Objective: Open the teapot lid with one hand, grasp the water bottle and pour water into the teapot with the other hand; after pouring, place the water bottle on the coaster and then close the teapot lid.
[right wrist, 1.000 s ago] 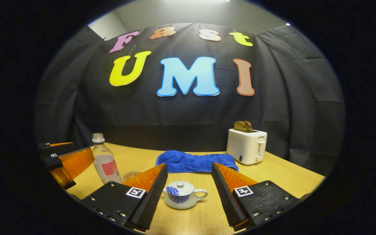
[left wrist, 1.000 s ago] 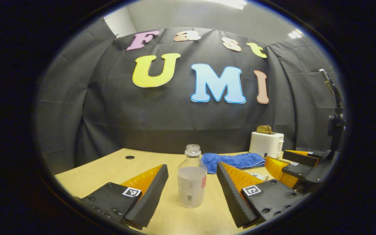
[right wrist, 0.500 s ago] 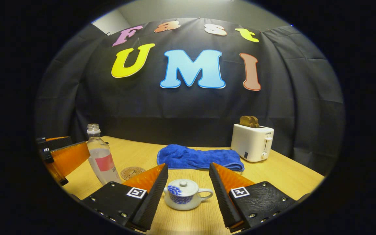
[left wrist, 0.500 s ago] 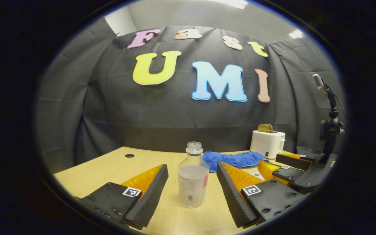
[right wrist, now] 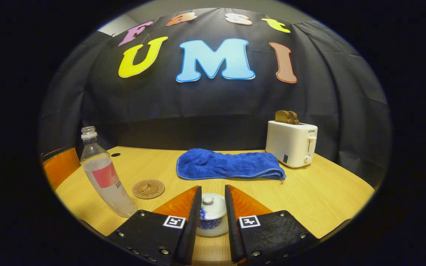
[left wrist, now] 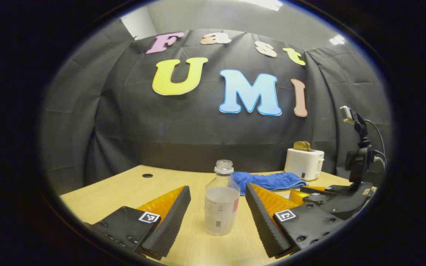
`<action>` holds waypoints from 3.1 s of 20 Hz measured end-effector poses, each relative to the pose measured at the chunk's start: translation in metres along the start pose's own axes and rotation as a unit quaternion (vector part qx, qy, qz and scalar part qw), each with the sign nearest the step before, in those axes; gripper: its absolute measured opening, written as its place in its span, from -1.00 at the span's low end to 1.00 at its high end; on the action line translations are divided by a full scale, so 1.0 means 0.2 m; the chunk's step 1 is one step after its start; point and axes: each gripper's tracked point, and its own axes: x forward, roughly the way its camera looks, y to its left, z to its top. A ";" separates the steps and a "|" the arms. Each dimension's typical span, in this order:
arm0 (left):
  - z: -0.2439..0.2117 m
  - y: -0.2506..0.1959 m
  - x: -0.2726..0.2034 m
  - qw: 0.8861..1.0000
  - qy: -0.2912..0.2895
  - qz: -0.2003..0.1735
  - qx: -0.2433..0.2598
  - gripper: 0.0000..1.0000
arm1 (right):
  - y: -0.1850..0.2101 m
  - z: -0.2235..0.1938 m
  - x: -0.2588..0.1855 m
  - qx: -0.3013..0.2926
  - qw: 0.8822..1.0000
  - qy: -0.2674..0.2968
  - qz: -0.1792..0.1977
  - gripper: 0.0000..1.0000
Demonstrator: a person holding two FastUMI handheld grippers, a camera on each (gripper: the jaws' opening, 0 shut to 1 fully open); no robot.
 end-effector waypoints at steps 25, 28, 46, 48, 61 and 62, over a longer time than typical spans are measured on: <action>-0.01 -0.01 0.02 1.000 0.005 -0.006 0.006 1.00 | 0.04 0.00 0.04 -0.033 0.999 0.001 0.010 -0.78; -0.05 -0.04 0.03 1.000 0.013 -0.012 0.000 1.00 | 0.04 0.00 0.04 -0.033 0.999 -0.001 0.012 -0.91; -0.12 -0.03 0.06 0.998 0.041 -0.003 0.037 1.00 | 0.01 0.12 -0.02 0.033 0.998 -0.040 0.043 -0.91; -0.13 -0.04 0.06 0.998 0.043 -0.003 0.041 1.00 | -0.02 0.13 -0.03 0.037 0.998 -0.044 0.037 -0.91; -0.21 -0.04 0.16 0.996 0.061 -0.009 0.057 1.00 | -0.13 0.19 -0.06 0.081 0.995 -0.056 0.029 -0.91; -0.23 -0.05 0.18 0.996 0.065 -0.008 0.060 1.00 | -0.13 0.19 -0.07 0.081 0.995 -0.057 0.029 -0.91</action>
